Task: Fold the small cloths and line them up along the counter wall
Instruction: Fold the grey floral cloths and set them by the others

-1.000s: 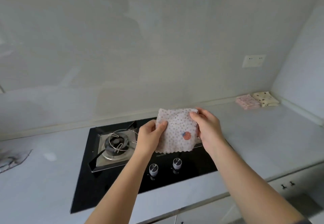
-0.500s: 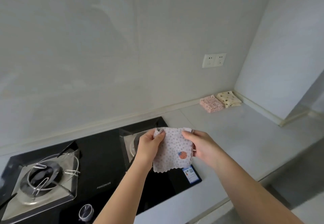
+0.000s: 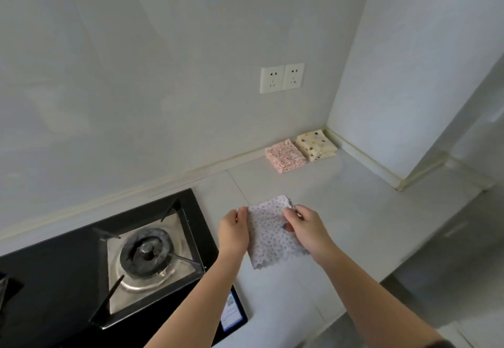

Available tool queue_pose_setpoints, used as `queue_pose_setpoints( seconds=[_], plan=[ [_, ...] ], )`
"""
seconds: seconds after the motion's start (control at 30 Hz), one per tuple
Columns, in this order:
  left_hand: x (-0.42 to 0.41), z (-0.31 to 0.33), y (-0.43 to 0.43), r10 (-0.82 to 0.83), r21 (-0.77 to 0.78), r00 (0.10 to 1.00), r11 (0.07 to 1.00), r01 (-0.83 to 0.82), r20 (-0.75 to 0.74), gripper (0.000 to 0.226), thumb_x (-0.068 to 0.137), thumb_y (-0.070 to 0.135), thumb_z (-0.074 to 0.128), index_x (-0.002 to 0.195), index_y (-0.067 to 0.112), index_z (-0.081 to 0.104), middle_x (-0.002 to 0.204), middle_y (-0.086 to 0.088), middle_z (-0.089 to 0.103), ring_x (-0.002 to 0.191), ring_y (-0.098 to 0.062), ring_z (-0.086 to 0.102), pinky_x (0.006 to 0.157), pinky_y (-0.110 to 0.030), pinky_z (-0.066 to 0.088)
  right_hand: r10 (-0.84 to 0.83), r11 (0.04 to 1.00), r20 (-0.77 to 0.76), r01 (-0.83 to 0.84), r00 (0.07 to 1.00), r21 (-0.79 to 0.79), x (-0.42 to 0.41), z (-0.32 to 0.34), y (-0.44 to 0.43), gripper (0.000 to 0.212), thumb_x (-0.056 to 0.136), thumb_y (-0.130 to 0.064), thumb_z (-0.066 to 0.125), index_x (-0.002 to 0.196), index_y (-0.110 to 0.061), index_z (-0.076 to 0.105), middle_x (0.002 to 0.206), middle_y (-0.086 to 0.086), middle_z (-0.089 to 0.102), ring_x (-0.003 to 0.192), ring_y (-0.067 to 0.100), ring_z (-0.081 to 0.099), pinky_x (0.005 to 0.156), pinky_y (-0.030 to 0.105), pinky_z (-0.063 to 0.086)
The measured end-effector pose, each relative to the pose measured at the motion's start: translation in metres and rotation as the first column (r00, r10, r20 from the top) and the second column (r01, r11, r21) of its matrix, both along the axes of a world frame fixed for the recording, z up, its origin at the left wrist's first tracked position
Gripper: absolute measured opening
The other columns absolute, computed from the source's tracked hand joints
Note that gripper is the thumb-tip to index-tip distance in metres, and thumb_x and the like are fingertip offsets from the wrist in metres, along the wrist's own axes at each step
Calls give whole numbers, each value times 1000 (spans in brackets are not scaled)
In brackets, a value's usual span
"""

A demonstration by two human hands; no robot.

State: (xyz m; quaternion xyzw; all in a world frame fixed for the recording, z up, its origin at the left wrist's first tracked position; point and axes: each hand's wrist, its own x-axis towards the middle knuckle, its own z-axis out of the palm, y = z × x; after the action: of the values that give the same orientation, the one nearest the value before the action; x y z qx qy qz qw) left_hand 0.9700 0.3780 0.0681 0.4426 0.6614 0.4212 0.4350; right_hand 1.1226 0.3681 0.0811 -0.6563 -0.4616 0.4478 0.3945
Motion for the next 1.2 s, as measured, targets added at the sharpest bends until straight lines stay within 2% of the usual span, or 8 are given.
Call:
queue_pose_setpoints(
  seconds=[0.17,0.27,0.37,0.57,0.73,0.87,1.0,1.2],
  plan=[
    [53,-29,48,99,51,991,994,-94,-94,33,101,34,39,77,13,50,74,-3,55,73,-22,52,60,-31,39,1,999,142,-6,990,37,44,-35,56,26,97,-24,52,76,-8,59,60,-6,62,58,6,60,51,17,41],
    [81,-50,82,133,-15,974,990,-138,-181,34,100,39,38,121,14,48,120,-9,57,109,-28,53,92,-41,45,67,996,304,-82,950,37,74,-52,98,25,98,-29,48,107,-8,58,87,0,69,79,15,66,70,29,47],
    [93,-82,92,26,-79,866,994,-76,-499,60,101,40,32,149,8,16,157,-9,16,144,-25,15,115,-40,18,164,975,639,-222,751,11,102,-86,122,46,98,-26,48,139,-5,41,134,12,53,124,30,50,96,40,44],
    [124,-125,86,-287,-178,499,951,254,-818,66,83,43,-16,143,17,-22,149,4,-31,138,-16,-30,113,-41,-13,346,829,854,-553,388,-84,119,-135,128,57,72,-15,76,125,-3,58,131,13,59,118,32,58,84,56,51],
    [132,-161,95,-395,-277,429,909,312,-812,61,97,36,18,149,5,18,150,-7,36,146,-17,10,114,-51,12,510,731,842,-606,179,-314,120,-164,136,53,79,-26,37,118,-4,66,130,11,60,119,27,58,82,55,54],
    [122,-168,112,-376,-263,479,921,287,-793,60,100,41,2,151,8,4,150,-4,33,145,-15,6,113,-50,5,473,683,877,-665,88,-301,108,-168,165,59,77,-27,32,117,-3,67,127,13,62,120,28,57,98,58,40],
    [113,-164,149,-356,-295,448,934,202,-820,60,97,40,12,144,8,28,150,-8,37,142,-19,28,112,-50,-2,439,669,898,-661,-16,-339,84,-160,210,61,82,-27,29,128,1,57,137,18,53,131,30,47,112,59,-4],
    [95,-165,207,-331,-316,332,944,98,-884,63,85,44,-20,139,14,-28,150,1,-31,138,-13,-29,109,-52,-20,346,611,919,-699,-186,-372,54,-153,276,62,100,-30,22,150,-2,-2,159,16,-6,147,26,-10,98,59,-33]
  ],
)
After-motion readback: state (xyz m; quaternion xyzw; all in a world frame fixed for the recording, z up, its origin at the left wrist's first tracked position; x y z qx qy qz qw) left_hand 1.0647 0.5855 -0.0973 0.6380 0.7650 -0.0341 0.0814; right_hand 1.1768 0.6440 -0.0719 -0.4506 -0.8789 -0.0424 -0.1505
